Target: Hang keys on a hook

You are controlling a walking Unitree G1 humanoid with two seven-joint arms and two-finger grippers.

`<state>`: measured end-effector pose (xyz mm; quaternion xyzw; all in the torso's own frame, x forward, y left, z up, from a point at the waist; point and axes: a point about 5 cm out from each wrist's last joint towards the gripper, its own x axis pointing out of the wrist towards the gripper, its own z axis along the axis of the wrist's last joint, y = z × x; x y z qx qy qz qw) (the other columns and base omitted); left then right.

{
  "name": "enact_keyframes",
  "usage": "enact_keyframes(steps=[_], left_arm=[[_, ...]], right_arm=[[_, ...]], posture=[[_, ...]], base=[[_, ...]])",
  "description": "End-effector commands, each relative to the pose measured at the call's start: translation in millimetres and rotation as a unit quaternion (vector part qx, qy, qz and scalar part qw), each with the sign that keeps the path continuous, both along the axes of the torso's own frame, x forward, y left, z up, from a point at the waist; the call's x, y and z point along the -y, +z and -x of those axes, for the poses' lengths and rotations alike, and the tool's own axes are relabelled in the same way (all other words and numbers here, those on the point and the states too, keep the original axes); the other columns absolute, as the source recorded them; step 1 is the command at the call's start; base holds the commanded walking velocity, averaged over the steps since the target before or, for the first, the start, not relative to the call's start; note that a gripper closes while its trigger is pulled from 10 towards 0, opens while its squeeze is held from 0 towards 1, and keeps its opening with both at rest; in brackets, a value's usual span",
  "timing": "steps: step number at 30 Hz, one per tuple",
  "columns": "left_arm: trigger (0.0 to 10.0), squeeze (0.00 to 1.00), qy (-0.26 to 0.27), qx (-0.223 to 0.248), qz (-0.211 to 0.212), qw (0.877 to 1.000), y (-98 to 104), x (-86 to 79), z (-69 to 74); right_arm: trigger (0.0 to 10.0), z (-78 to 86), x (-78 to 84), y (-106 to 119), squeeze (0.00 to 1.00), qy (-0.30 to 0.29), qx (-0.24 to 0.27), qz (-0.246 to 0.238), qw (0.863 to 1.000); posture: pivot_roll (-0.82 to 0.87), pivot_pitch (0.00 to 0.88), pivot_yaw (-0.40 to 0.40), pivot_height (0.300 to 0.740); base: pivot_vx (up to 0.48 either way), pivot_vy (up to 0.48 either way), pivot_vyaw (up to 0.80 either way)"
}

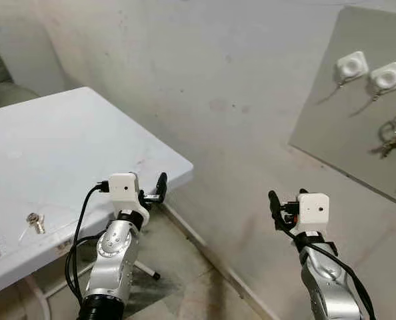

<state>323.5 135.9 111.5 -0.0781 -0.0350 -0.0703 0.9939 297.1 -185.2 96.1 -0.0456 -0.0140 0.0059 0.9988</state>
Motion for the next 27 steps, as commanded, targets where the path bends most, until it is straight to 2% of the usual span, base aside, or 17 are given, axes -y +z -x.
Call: enact_keyframes(steps=[1, 27], left_arm=[[10.0, 0.00, 0.000, 0.000, -0.004, 1.000, -1.1, 2.9, 0.5], [10.0, 0.00, 0.006, -0.006, 0.000, 1.000, -3.7, 2.2, 1.5]], right_arm=[[10.0, -1.9, 0.1, 9.7, 0.00, 0.007, 0.014, 0.001, 1.000], [10.0, 1.3, 4.2, 9.8, 0.00, 0.008, 0.010, 0.009, 1.000]], posture=[[0.01, 0.036, -0.076, 0.740], [0.00, 0.019, -0.073, 0.740]], base=[[0.000, 0.000, 0.79], [0.000, 0.000, 0.79]])
